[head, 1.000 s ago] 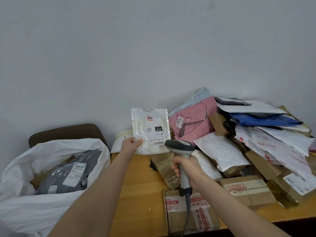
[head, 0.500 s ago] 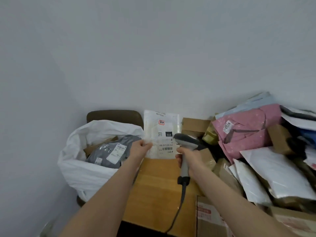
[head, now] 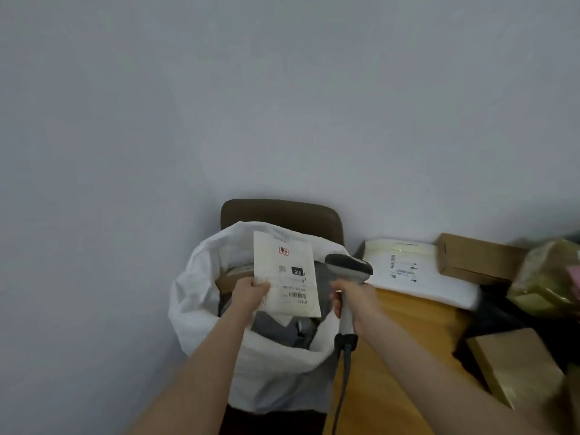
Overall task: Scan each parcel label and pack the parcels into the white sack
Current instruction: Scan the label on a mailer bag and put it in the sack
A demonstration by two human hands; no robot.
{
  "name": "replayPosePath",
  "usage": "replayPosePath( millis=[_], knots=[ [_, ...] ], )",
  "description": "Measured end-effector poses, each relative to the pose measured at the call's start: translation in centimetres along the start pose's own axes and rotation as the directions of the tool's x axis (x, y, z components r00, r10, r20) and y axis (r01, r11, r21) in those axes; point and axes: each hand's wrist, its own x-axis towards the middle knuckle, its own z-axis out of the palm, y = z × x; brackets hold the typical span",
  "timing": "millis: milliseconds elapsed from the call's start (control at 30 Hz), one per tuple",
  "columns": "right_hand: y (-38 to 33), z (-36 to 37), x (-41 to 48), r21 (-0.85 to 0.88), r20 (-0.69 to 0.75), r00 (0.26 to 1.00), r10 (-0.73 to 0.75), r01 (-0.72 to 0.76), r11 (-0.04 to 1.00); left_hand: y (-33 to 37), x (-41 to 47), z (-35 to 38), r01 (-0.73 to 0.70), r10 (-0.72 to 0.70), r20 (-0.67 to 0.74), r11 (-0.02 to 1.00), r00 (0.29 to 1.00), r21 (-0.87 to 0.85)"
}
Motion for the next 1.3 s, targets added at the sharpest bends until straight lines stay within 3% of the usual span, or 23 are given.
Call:
replayPosePath(
  millis=[100,200,300,367,467,600,667,800,933,1300],
  knots=[
    [0.9,4.8,3.4,-0.002,-0.016,0.999,0.038,-0.038,0.999,-2.3,4.9,-2.6,0.068,-0.073,0.051,0.993,0.996,0.097],
    [1.6,7.9,6.2,0.006,-0.044,0.996,0.076,-0.076,0.997,-4.1,8.5,-4.1,0.013,-0.037,0.066,0.941,0.997,0.337],
    [2.4,9.0,8.2,0.008,-0.111,0.987,0.116,-0.116,0.993,-5.6,9.7,-3.5,-0.096,-0.001,0.135,0.705,0.991,0.703],
    [2.7,8.9,9.0,-0.003,-0.147,0.979,0.143,-0.145,0.989,-6.5,9.8,-2.3,-0.131,-0.024,0.183,0.606,0.983,0.784],
    [2.8,8.0,9.5,0.017,-0.203,0.966,0.157,-0.157,0.987,-5.9,10.4,-1.7,-0.082,-0.025,0.127,0.638,0.992,0.765],
    [2.2,6.7,9.3,0.046,-0.234,0.961,0.146,-0.139,0.989,-2.5,12.0,-1.1,-0.209,0.251,0.071,0.581,0.965,0.786],
    [2.0,5.9,8.7,0.076,-0.227,0.964,0.141,-0.127,0.989,-0.5,11.9,0.5,-0.305,0.342,0.13,0.532,0.931,0.79],
    [1.3,2.9,6.2,0.151,-0.215,0.97,0.114,-0.082,0.985,2.9,8.8,5.4,-0.451,0.347,0.317,0.435,0.883,0.779],
    [1.1,-2.0,2.3,0.164,-0.23,0.97,0.081,-0.043,0.985,5.1,3.8,10.1,-0.602,0.401,0.464,0.363,0.79,0.711],
    [5.6,-22.0,-12.5,0.215,-0.383,0.921,0.064,0.022,0.976,7.0,-17.8,23.1,-0.752,0.416,0.628,0.322,0.658,0.575]
  ],
)
